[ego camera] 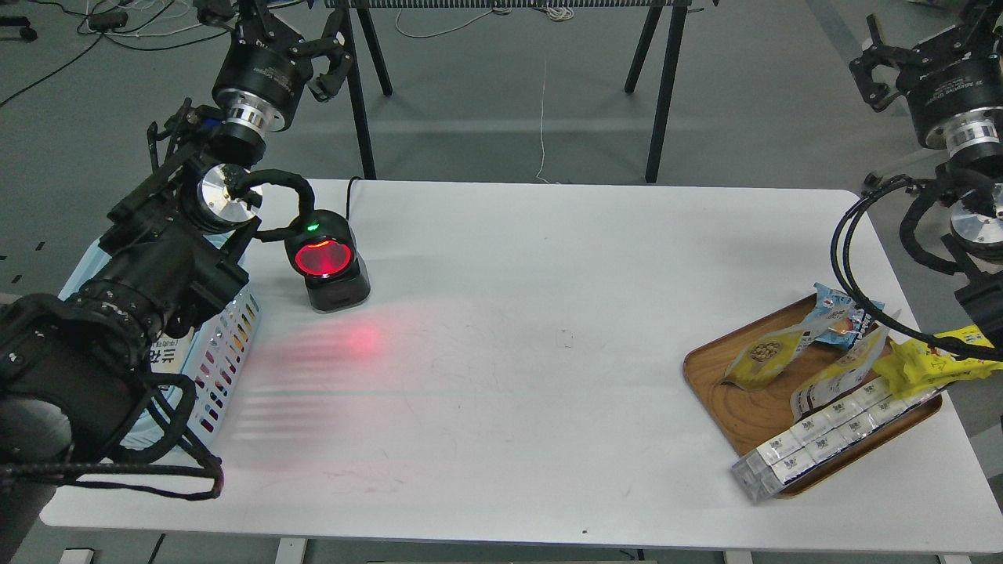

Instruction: Scan snack and place in basket

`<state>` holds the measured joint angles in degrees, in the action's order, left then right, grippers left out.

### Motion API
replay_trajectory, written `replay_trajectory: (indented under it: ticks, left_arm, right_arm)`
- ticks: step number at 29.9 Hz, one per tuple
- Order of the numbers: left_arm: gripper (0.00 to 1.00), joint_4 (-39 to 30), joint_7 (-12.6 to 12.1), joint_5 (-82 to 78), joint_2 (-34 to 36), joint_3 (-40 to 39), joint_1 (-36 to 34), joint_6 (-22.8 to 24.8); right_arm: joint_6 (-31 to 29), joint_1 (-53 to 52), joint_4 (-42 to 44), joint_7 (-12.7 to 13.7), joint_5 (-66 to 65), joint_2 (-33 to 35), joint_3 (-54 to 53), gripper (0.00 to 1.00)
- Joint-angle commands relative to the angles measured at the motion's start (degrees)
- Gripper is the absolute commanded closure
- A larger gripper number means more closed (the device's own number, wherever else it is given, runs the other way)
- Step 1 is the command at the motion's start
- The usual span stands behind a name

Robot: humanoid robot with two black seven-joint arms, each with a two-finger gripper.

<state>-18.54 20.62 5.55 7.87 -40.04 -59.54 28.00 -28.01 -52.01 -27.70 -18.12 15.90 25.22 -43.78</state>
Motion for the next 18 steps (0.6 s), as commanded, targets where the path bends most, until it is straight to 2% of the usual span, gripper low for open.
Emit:
replay_trajectory:
  ticks: [1,5,11,18]
  left_arm:
    - [0.01,-0.10,0.12,-0.02,-0.14,0.22,-0.23,0.00]
    - [0.00,-0.27,-0.14,-0.02,-0.49,0.22,-0.23,-1.45]
    - [0.00,-0.80,-0.15,-0.10,0.12,0.40,0.56,0.00]
    - [0.01,-1.06,-0.41,-0.11,1.26,0.75,1.35,0.00]
  right_arm:
    - [0.01,0.94,-0.33,0.02,-0.08,0.26,-0.17,0.01]
    - [0.01,1.12,-0.51,0.11,-0.26,0.44,0.80,0.01]
    - [0.01,-2.30,-4.29,-0.42,-2.09,3.07,2.99,0.01]
    - [0.01,-10.30,-6.48,-1.47,-13.78,6.76,7.03,0.01]
